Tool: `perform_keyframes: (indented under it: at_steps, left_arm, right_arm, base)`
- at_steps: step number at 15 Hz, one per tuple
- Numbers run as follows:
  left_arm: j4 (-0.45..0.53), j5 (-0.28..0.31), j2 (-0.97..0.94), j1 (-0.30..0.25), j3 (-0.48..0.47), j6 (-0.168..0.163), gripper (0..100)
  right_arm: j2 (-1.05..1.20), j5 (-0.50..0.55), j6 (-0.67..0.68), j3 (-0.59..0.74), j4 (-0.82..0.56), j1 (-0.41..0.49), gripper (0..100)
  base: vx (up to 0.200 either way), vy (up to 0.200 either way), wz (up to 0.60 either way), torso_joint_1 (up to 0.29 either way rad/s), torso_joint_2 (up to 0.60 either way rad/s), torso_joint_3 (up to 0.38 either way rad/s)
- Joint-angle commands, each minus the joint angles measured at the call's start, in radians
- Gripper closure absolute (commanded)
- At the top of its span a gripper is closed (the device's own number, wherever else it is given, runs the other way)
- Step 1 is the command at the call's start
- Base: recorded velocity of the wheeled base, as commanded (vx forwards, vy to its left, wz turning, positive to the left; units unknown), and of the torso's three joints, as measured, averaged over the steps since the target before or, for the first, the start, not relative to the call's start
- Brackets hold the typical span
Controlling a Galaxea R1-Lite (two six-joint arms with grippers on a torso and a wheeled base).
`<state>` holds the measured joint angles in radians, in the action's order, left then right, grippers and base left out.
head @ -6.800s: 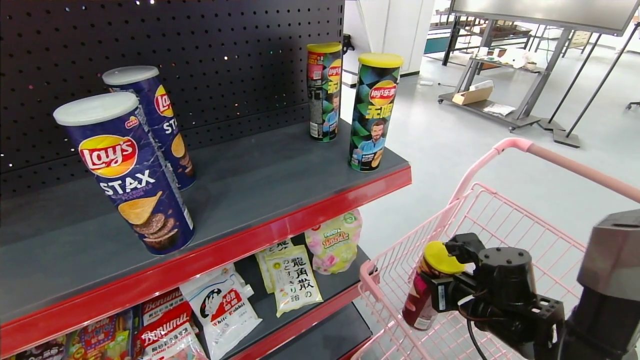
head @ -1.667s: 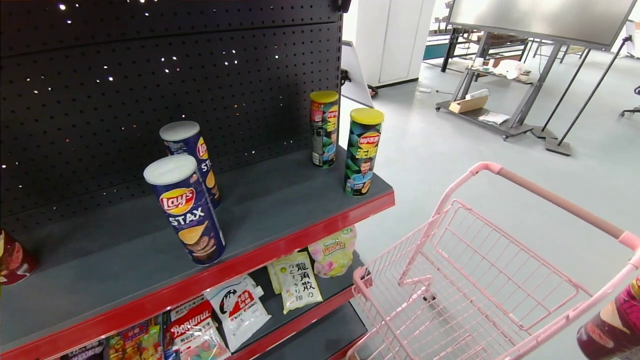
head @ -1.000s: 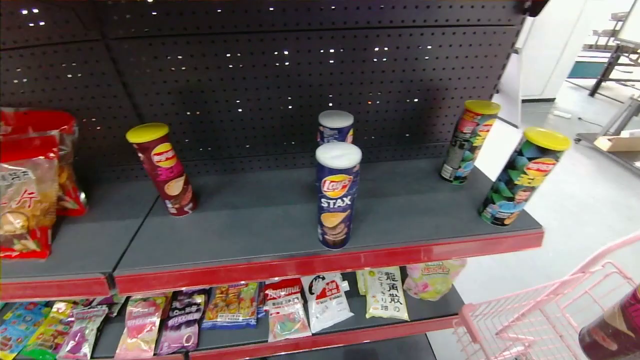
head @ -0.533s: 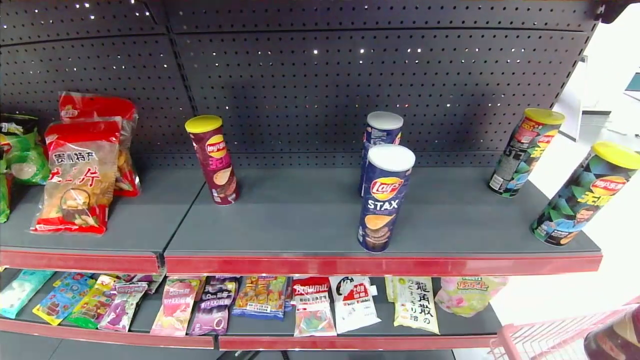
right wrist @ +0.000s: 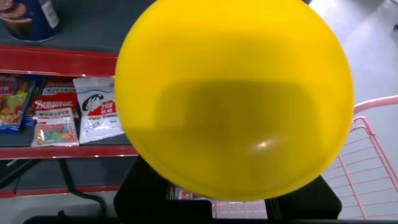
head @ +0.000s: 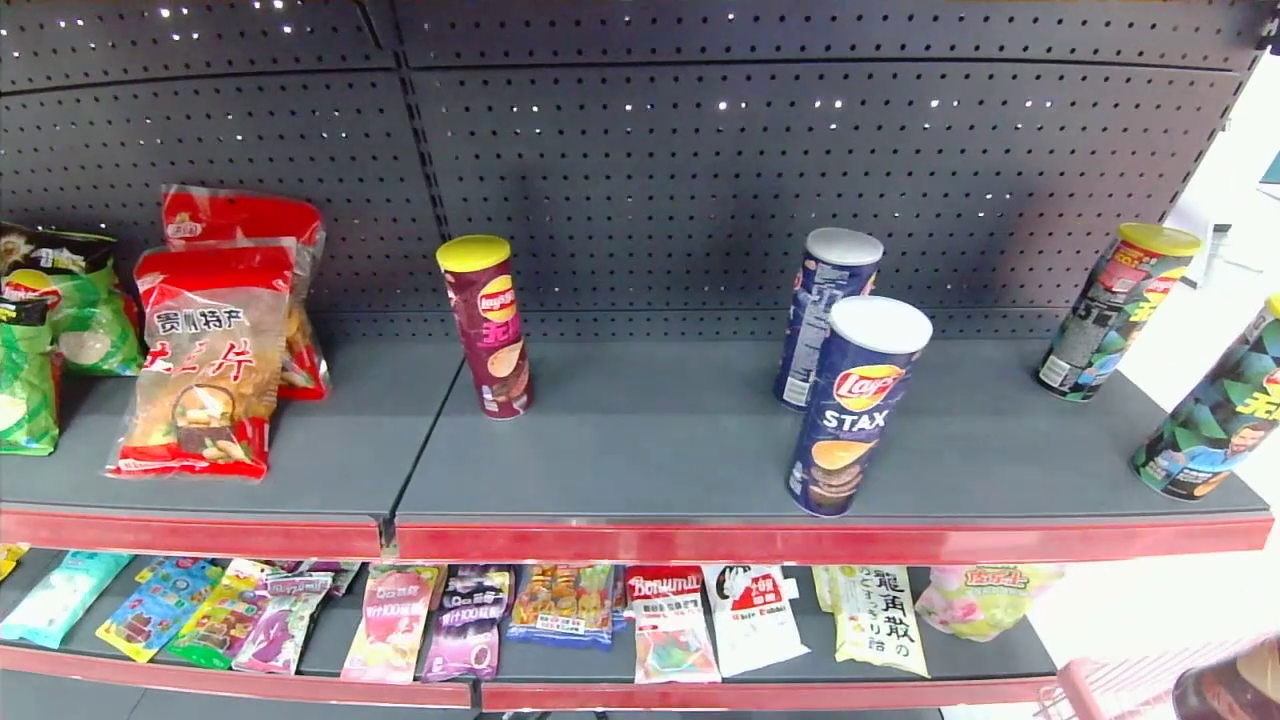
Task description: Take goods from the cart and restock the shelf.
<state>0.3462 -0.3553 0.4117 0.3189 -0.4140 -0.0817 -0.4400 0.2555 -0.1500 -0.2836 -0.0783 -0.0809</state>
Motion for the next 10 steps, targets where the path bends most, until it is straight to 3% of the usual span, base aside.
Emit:
perform_keyframes:
  at_steps: [1,4,7,10]
  left_arm:
    - [0.001,-0.001,-0.001,0.000,0.000,0.000,0]
    - [0.001,-0.001,-0.001,0.000,0.001,0.000,0]
    - [-0.001,-0.001,-0.005,0.000,0.003,-0.024,0]
    - [-0.001,-0.001,-0.010,-0.001,0.008,-0.024,0]
  right_arm:
    - [0.003,0.001,0.000,0.000,0.000,0.000,100]
    - [0.004,0.001,0.000,0.001,0.000,0.000,100]
    - [0.004,0.001,0.000,0.004,0.000,-0.002,100]
    - [0.004,0.001,0.000,0.008,0.000,-0.004,100]
  base:
    - [0.000,0.200,0.00,-0.002,0.00,-0.002]
    - [0.000,0.200,0.00,0.001,0.00,0.004]
    - [0.000,0.000,0.00,0.000,0.00,0.000]
    - [0.200,0.000,0.00,0.001,0.00,0.002]
